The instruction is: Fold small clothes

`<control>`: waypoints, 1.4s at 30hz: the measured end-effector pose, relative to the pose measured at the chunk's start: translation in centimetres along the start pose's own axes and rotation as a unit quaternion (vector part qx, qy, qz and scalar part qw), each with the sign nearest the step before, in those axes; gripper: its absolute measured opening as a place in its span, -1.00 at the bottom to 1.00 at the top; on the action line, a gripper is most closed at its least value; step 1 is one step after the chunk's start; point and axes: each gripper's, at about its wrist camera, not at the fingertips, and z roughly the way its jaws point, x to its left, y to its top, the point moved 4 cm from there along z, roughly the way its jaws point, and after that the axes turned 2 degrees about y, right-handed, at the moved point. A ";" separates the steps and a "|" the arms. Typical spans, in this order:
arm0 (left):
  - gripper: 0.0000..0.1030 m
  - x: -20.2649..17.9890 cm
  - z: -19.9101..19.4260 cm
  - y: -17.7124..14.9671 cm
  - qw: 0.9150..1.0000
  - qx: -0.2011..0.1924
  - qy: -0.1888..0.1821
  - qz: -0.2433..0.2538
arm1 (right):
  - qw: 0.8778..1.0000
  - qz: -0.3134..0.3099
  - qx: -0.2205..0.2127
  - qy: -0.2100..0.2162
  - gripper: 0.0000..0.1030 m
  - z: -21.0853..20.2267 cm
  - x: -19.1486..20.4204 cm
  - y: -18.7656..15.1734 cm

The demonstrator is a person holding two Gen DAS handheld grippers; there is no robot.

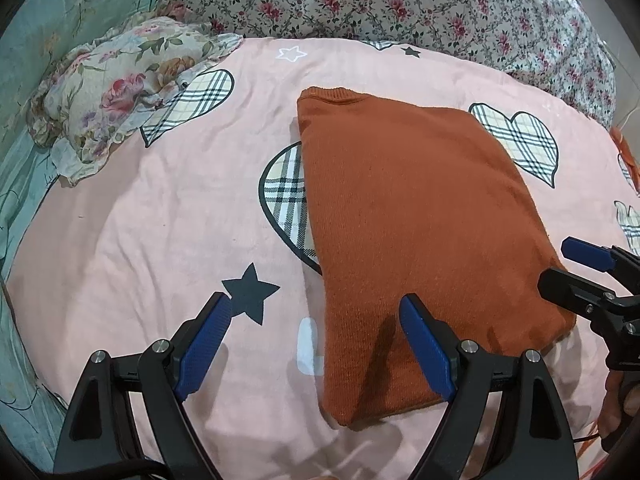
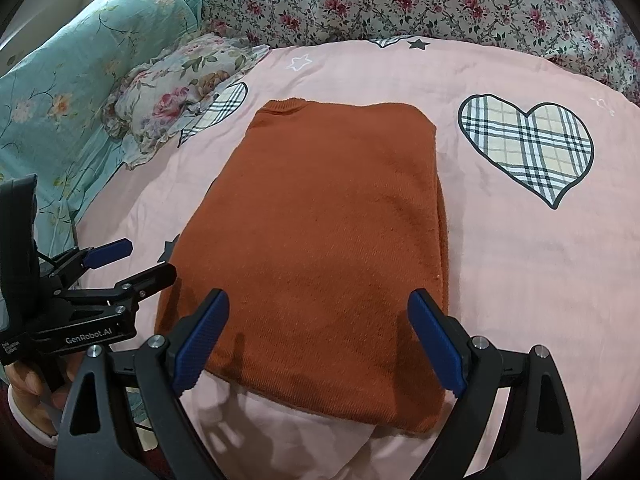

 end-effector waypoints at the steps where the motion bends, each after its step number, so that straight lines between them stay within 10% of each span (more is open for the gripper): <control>1: 0.68 0.0 0.0 0.0 1.000 0.000 0.000 0.000 | 1.000 0.000 0.000 0.000 0.77 0.0 0.0 0.0; 42: 0.69 -1.5 -0.3 0.3 1.000 -0.009 -0.008 0.012 | 1.000 -0.010 -0.007 -0.003 0.77 -0.4 0.2 0.1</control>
